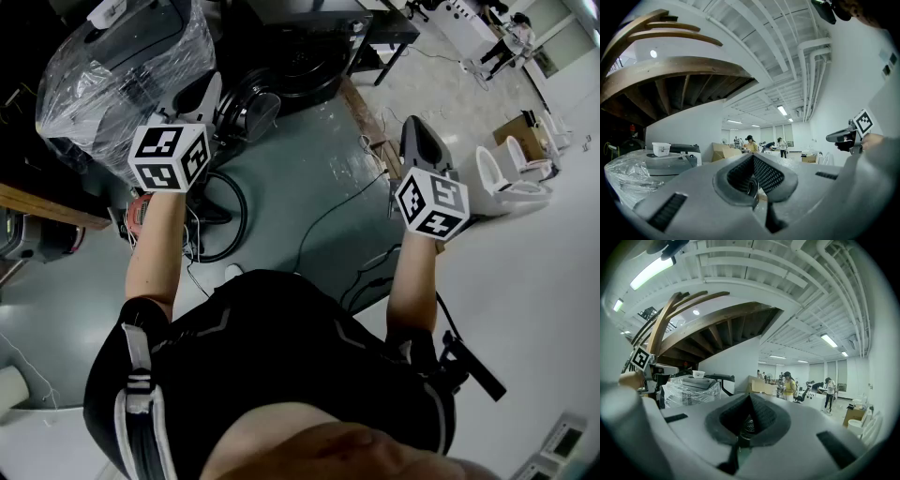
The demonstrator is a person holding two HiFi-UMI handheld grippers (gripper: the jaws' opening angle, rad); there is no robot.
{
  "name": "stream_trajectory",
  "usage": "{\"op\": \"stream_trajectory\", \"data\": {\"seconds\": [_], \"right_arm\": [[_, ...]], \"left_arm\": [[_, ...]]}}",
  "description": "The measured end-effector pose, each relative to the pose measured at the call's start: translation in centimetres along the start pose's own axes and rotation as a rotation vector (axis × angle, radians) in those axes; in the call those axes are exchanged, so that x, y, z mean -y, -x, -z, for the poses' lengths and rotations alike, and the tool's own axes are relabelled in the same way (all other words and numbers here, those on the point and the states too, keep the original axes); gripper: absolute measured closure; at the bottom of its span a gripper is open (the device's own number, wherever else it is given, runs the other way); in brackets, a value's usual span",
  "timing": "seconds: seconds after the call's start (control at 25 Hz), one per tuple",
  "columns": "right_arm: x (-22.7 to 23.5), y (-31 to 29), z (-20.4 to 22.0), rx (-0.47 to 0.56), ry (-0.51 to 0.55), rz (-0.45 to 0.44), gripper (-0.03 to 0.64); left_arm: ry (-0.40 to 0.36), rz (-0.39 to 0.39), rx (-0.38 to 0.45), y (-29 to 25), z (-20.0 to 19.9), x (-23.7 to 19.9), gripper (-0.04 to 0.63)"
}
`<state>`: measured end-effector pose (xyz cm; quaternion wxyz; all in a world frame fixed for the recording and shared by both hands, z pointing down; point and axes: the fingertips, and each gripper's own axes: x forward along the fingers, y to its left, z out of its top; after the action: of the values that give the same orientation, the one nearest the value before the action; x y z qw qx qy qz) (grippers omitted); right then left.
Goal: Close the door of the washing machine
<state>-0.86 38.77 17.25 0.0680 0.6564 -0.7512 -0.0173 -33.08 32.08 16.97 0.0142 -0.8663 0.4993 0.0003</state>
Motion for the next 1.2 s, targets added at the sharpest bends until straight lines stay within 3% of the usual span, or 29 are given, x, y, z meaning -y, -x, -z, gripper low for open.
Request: {"op": "stream_trajectory", "data": {"seconds": [0.32, 0.76, 1.2], "right_arm": [[0.0, 0.8, 0.0, 0.001, -0.008, 0.012, 0.614], [-1.7, 0.6, -0.2, -0.008, 0.009, 0.007, 0.612], [-7.9, -1.4, -0.8, -0.019, 0.044, -0.023, 0.612]], "left_arm": [[0.032, 0.032, 0.007, 0.8, -0.4, 0.8, 0.594], [-0.002, 0.006, -0.002, 2.1, 0.0, -0.7, 0.594], [0.011, 0.036, 0.015, 4.2, 0.5, -4.2, 0.594]]}}
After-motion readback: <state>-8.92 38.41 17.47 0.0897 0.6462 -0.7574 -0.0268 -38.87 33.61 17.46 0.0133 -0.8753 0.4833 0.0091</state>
